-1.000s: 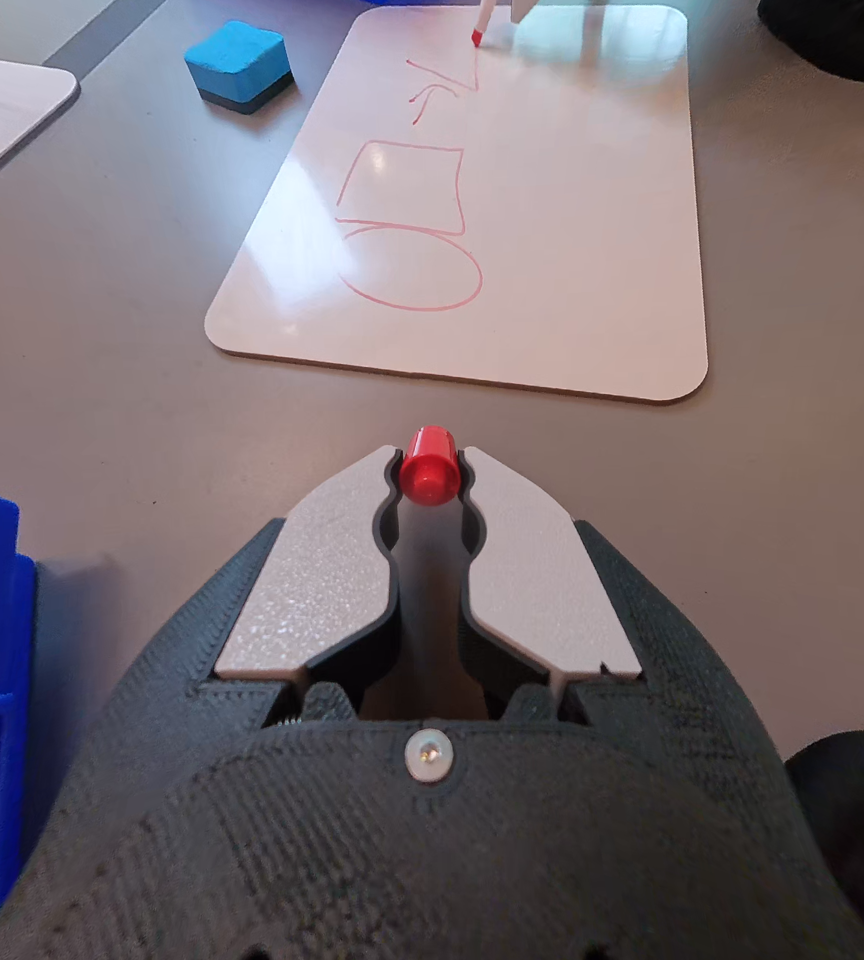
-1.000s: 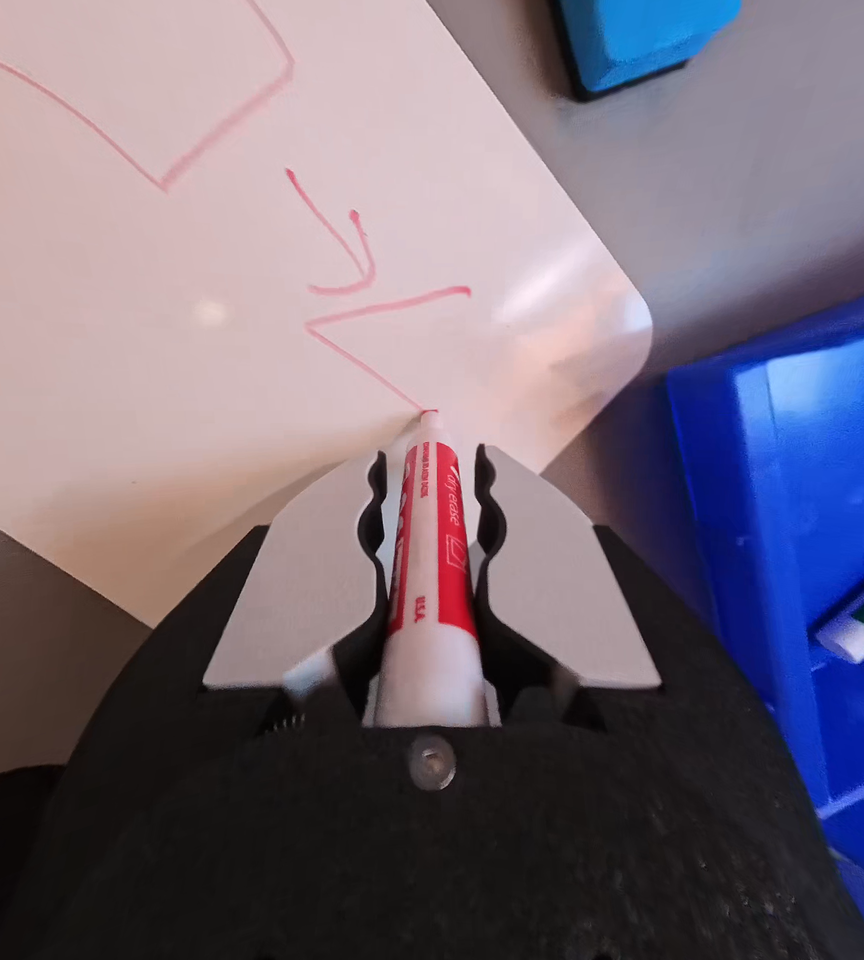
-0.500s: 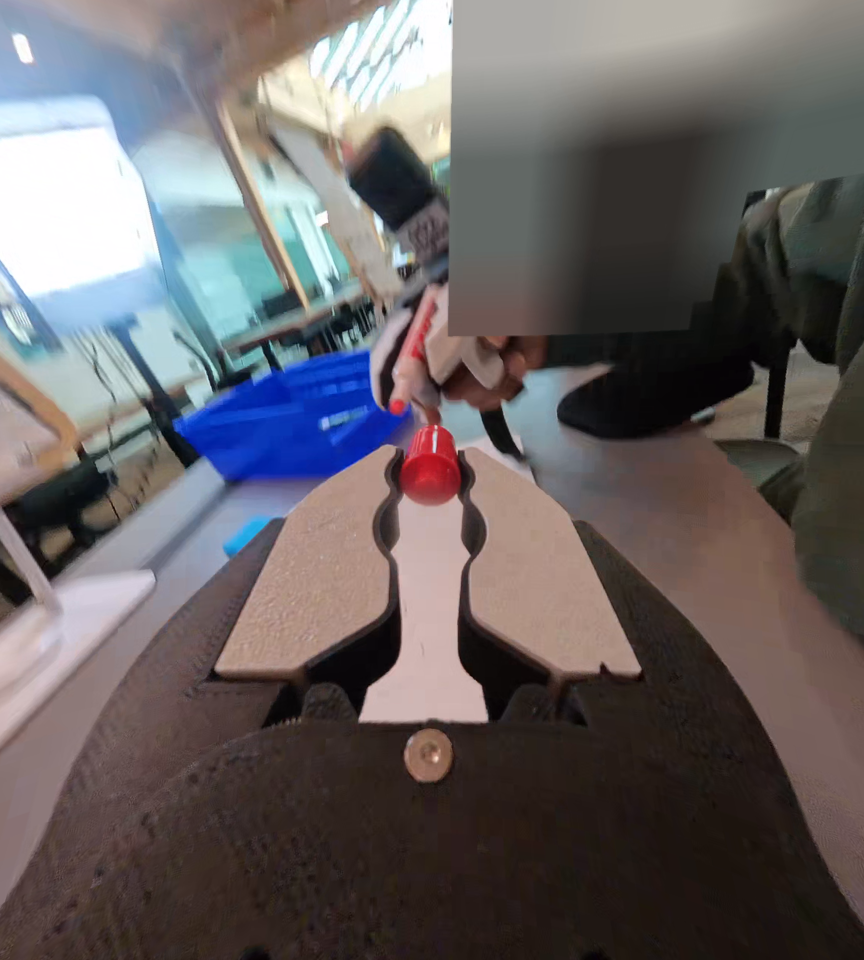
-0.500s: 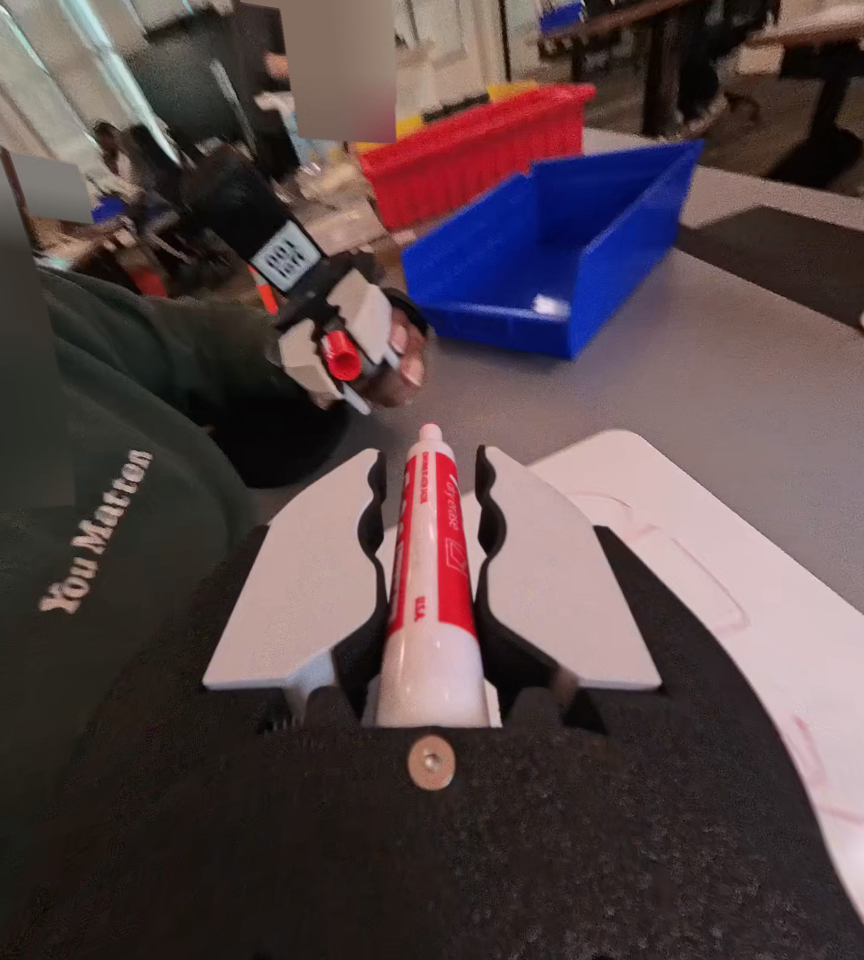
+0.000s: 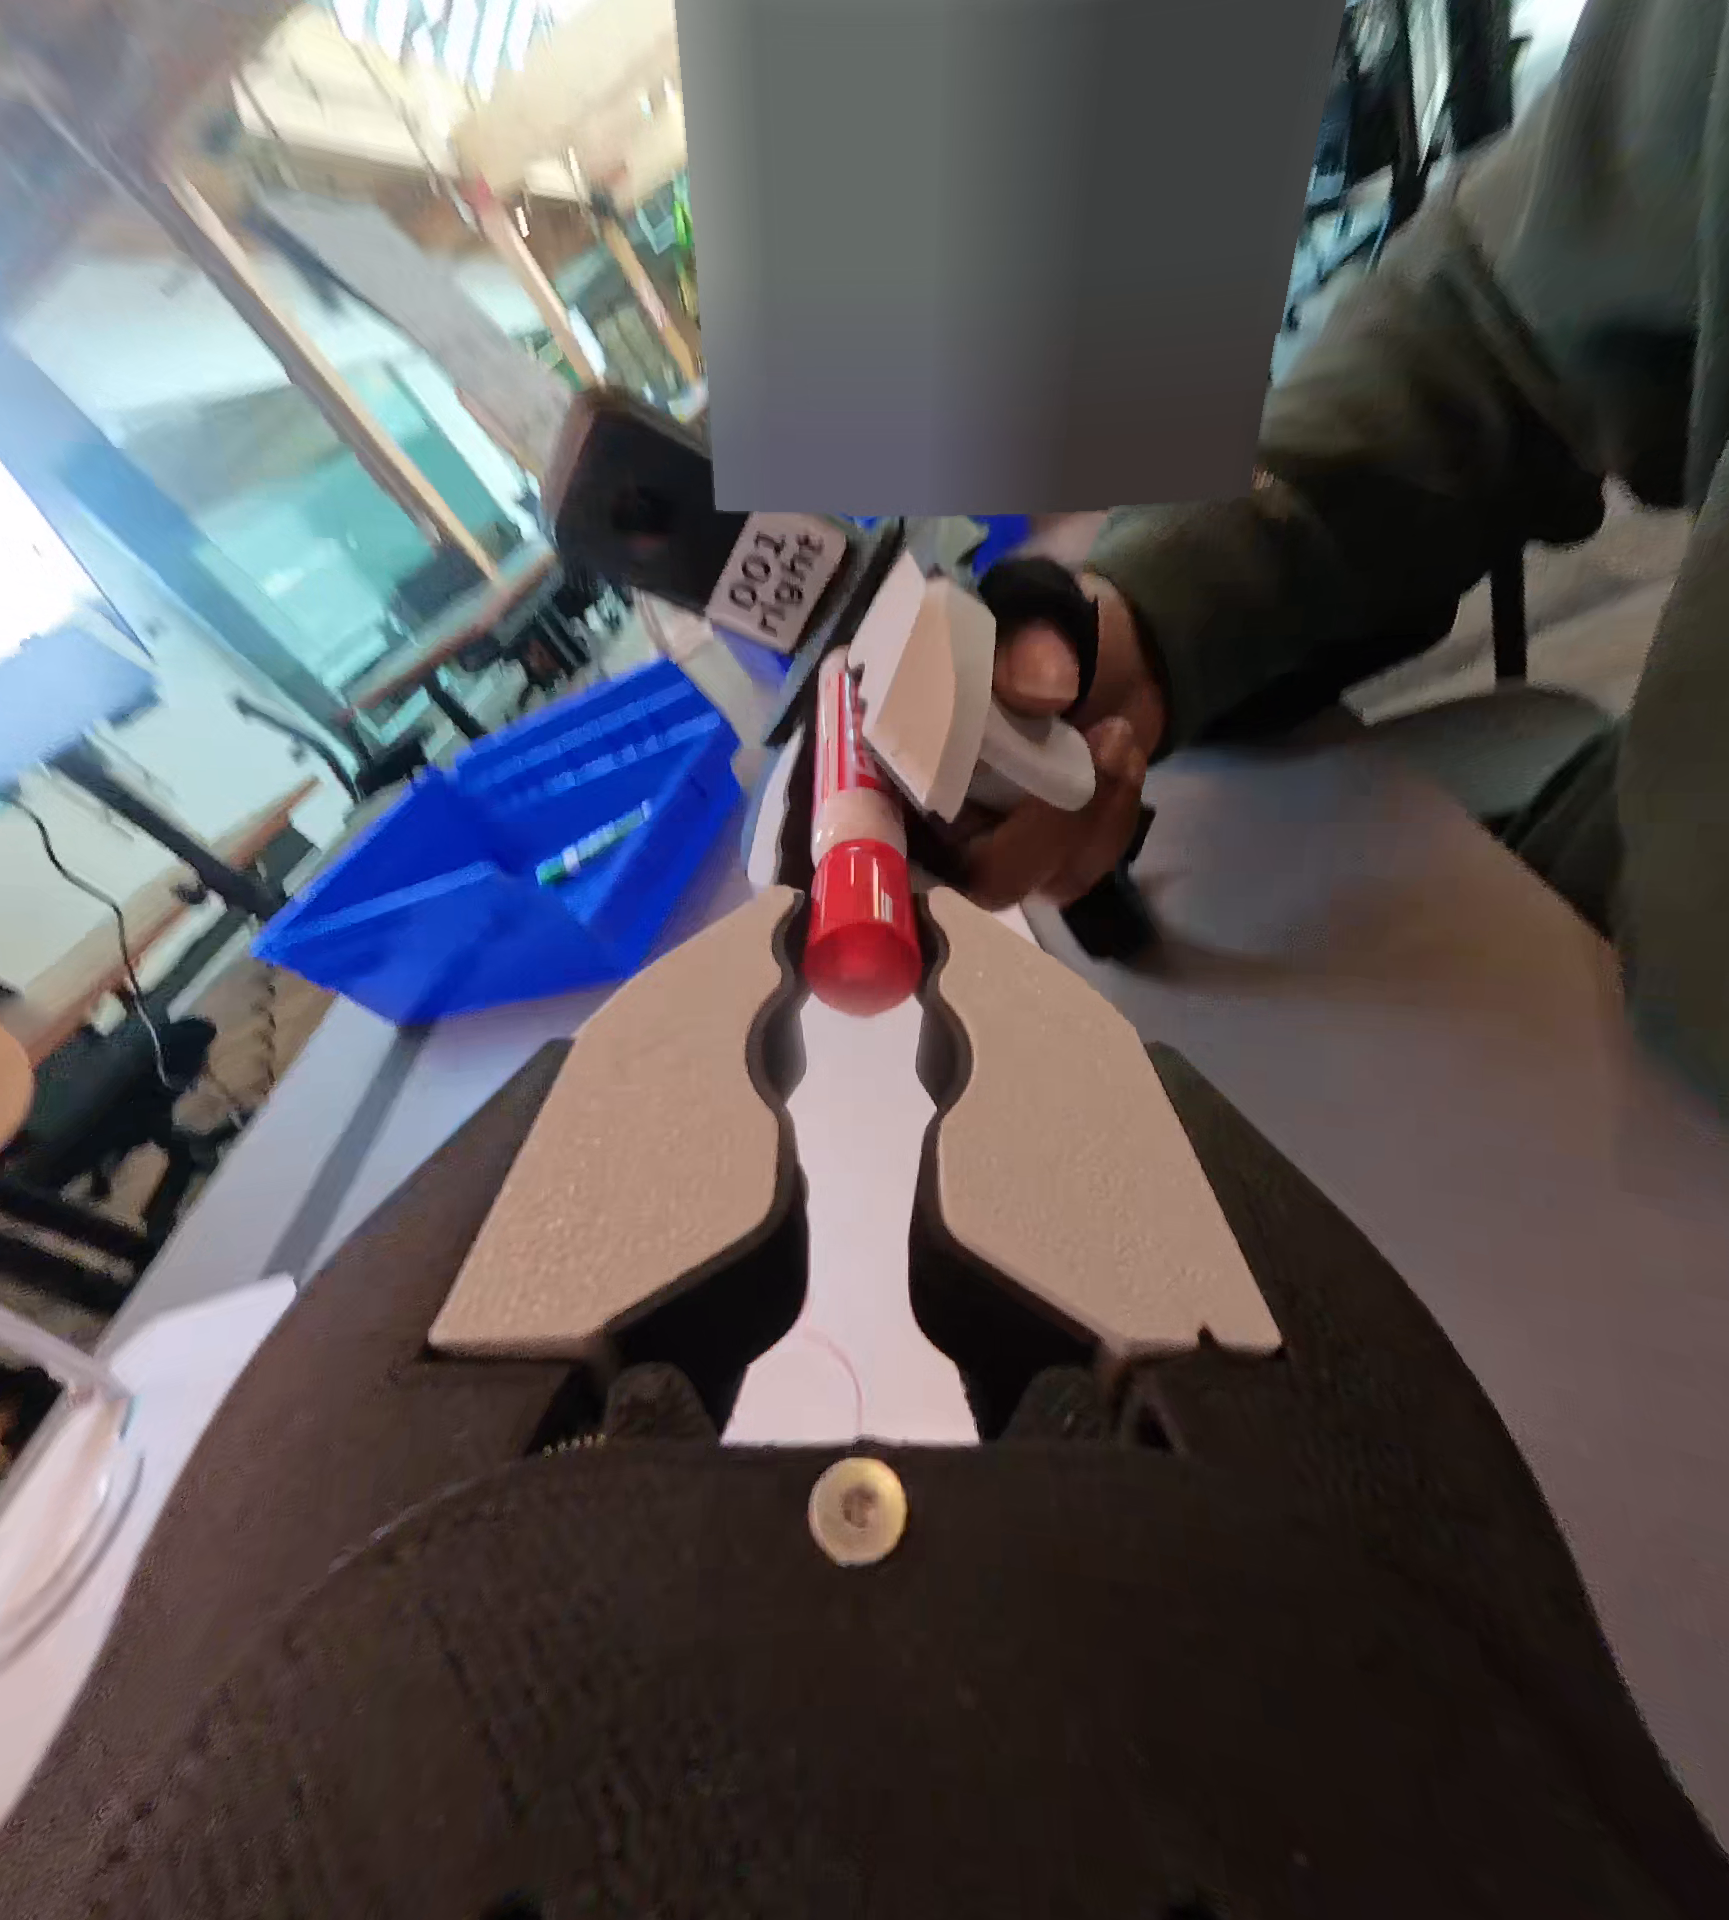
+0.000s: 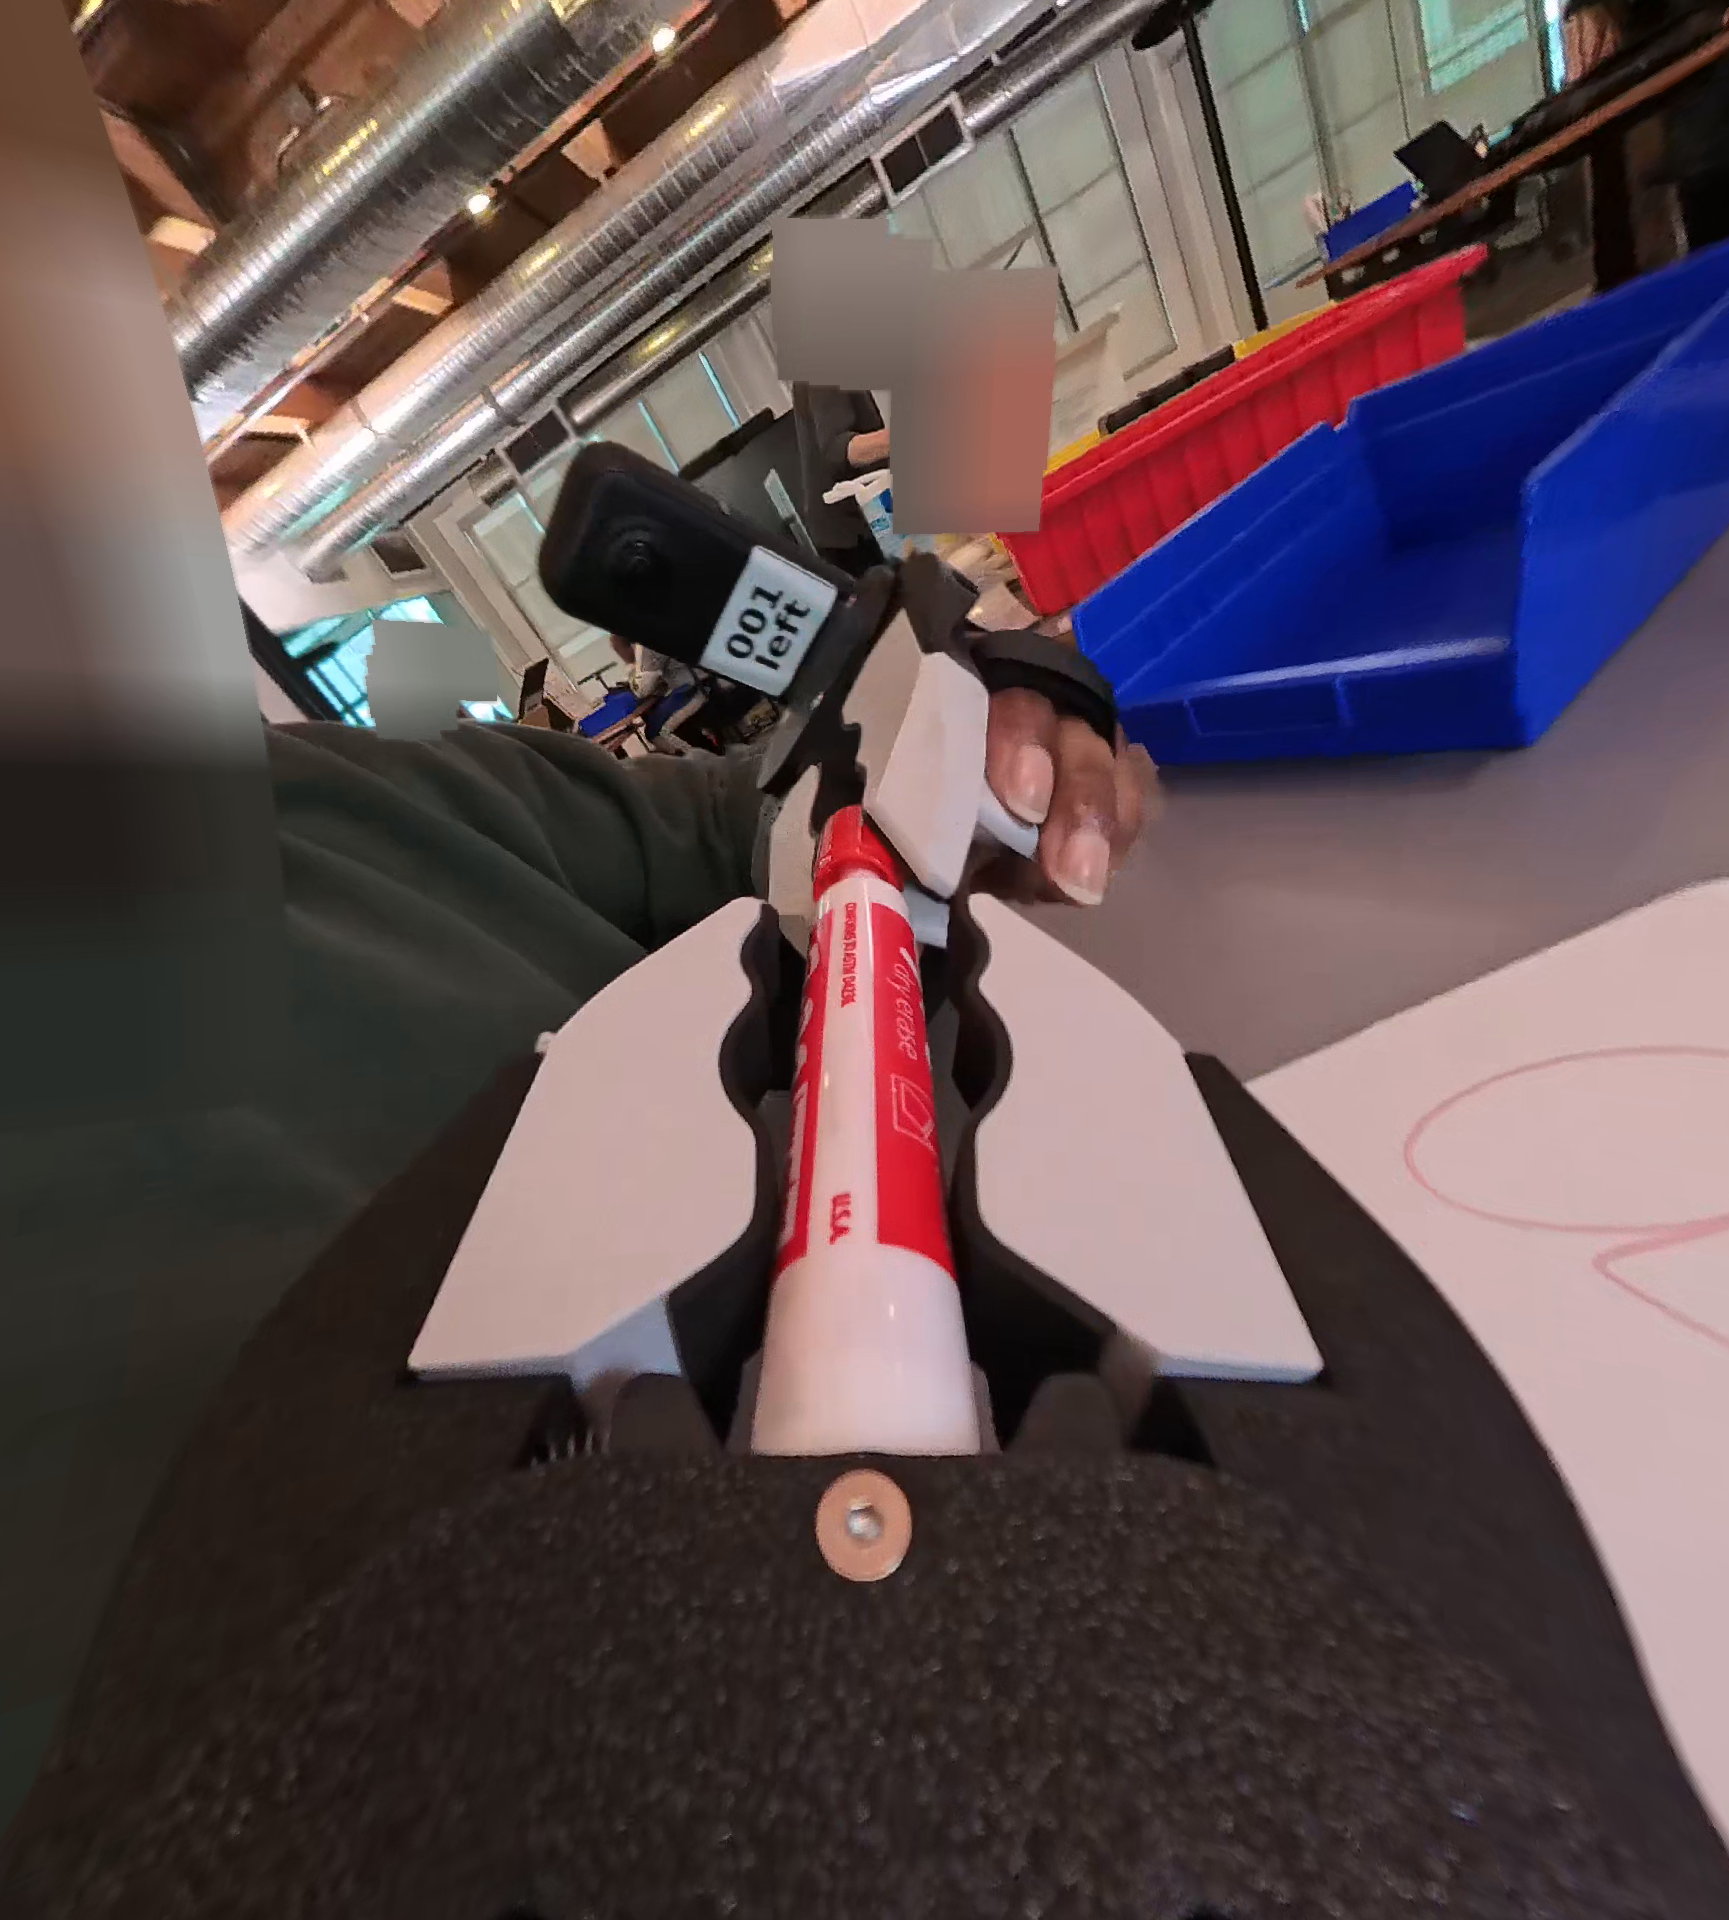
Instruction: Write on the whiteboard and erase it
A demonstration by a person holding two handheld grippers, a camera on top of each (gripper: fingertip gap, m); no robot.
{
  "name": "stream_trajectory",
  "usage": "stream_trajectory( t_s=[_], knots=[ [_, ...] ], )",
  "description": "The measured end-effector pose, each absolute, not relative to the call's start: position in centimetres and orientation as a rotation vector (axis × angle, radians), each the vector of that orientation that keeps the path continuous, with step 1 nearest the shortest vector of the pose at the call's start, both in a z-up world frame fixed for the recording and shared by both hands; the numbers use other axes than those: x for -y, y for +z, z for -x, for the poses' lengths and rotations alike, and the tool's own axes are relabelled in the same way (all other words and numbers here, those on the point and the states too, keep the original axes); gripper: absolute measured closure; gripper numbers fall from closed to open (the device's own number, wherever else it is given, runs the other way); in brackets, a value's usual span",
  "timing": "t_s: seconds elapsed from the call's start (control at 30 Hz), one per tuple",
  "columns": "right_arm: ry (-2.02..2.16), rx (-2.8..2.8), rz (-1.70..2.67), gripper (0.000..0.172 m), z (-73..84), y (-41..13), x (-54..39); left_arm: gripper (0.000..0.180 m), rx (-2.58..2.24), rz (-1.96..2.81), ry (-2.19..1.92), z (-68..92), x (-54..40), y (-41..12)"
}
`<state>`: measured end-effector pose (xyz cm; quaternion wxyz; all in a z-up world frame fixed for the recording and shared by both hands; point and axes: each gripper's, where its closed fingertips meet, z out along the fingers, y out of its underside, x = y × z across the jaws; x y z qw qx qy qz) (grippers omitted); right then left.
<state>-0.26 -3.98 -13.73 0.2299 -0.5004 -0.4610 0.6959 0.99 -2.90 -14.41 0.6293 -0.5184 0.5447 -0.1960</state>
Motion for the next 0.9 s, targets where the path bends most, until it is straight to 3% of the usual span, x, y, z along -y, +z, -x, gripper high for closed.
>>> stream_trajectory(
  t_s=[0.03, 0.3, 0.4, 0.47, 0.53, 0.67, 0.8, 0.9],
  knots=[
    [1.917, 1.258, 1.417, 0.139, 0.4, -14.6, 3.7, 0.162, -1.264, 1.242, -0.428, -0.8, 2.6, -15.4],
    [1.869, 1.215, 1.538, 0.138, 1.5, -17.1, 2.5, 0.162, -1.349, 1.26, -0.173, 0.0, 1.0, -18.1],
    [1.594, 1.369, 1.492, 0.133, 1.4, -16.5, 1.8, 0.161, -1.325, 1.265, -0.189, 0.0, 0.3, -17.2],
    [1.273, 1.465, 1.397, 0.116, 0.9, -15.7, 0.6, 0.161, -1.32, 1.327, -0.31, 0.5, 0.5, -16.8],
    [0.936, 1.573, 1.261, 0.116, -0.1, -15.2, -0.4, 0.161, -1.309, 1.366, -0.354, 1.5, 0.4, -16.9],
    [0.506, 1.861, 1.214, 0.151, -0.3, -18.6, -0.2, 0.161, -1.343, 1.435, -0.375, 1.5, 0.8, -18.2],
    [0.314, 1.944, 1.204, 0.152, -1.3, -19.3, -1.7, 0.157, -1.306, 1.509, -0.272, 1.9, -0.2, -19.3],
    [0.22, 1.658, 1.427, 0.152, -4.9, -15.7, -10.5, 0.158, -1.216, 1.586, -0.382, 3.7, -0.1, -19.3]
  ],
)
